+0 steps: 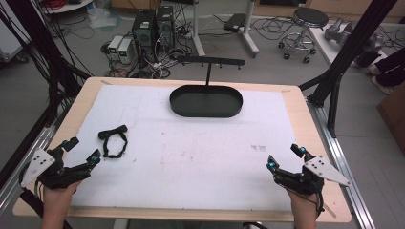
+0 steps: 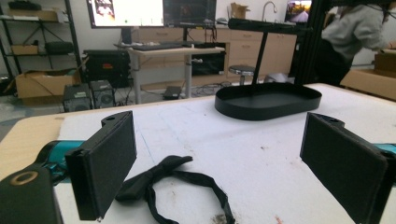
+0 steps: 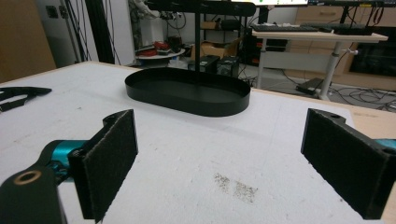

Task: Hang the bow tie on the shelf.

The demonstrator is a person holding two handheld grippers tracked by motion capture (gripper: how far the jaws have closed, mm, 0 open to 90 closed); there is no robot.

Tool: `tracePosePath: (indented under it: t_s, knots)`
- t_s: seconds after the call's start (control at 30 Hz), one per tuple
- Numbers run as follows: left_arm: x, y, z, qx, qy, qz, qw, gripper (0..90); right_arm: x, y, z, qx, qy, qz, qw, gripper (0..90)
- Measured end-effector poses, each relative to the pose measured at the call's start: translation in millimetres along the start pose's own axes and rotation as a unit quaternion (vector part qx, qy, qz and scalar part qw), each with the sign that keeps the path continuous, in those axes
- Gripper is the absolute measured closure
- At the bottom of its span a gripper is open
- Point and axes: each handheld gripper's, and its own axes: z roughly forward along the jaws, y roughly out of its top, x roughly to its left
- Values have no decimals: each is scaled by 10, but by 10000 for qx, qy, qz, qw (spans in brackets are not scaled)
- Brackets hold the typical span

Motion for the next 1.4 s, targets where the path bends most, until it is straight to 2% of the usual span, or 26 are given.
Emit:
tracePosePath:
  t_s: [0.17,0.27,0.47,0.57,0.63,0.7,0.73,0.8,0.83,0.87,0.97,1.0,1.03,1.07,1.1,1.13,1.17,1.2,1.27,1.33,1.37,1.4]
  knots:
    - [1,-33,66,204,-114,48,9997,134,19,-22,44,73,93,0,9999,99]
    - [-2,-44,107,420,-173,79,9989,138,30,-24,55,113,127,-31,9999,99]
    - [-48,-64,233,1054,-377,152,9936,176,18,-18,41,82,127,-16,9999,99]
    - [-89,-88,319,1393,-432,254,9890,190,15,-16,32,88,117,18,9999,99]
    - [-103,-98,373,1577,-479,284,9859,232,3,-19,22,79,90,49,9999,99]
    - [-102,-107,420,1672,-521,224,9843,232,-7,-20,21,70,58,31,10000,99]
    - [-98,-113,434,1698,-531,181,9839,235,-17,-21,15,53,42,96,9999,99]
    - [-90,-136,493,1829,-541,71,9816,240,-15,-17,10,60,42,140,9999,99]
    - [-96,-149,550,1969,-569,42,9788,247,-14,-9,0,39,28,94,9999,99]
    - [-96,-149,550,1969,-569,42,9788,253,-14,-9,0,39,28,94,9999,99]
    - [-113,-160,665,2216,-616,-10,9732,300,-12,1,-17,-6,6,124,9999,99]
    - [-115,-166,728,2339,-616,-82,9703,305,-15,0,-17,-11,-6,126,9999,99]
    - [-115,-166,728,2339,-616,-82,9703,337,-14,-1,-16,-8,-8,139,9999,99]
    - [-112,-167,758,2396,-644,-105,9687,337,-14,-1,-16,-8,-8,139,9999,99]
    - [-114,-170,791,2457,-626,-102,9673,392,-14,-4,-12,2,-3,135,9999,99]
    - [-112,-171,812,2535,-596,-80,9655,392,-14,-4,-12,2,-3,135,9999,99]
    - [-111,-181,843,2638,-526,-98,9631,441,-16,-6,-11,6,3,113,9999,99]
    - [-111,-181,843,2638,-526,-98,9631,452,-16,-6,-11,6,3,113,9999,99]
    - [-98,-198,872,2799,-472,-118,9588,463,-19,-6,-14,4,2,129,9999,99]
    - [-75,-234,902,3006,-370,-119,9529,487,-26,-6,-16,-14,9,142,9999,99]
    - [-75,-234,902,3006,-370,-119,9529,501,-26,-6,-16,-14,9,142,9999,99]
    - [-71,-244,907,3041,-342,-129,9520,501,-28,-6,-15,-21,13,138,9999,99]
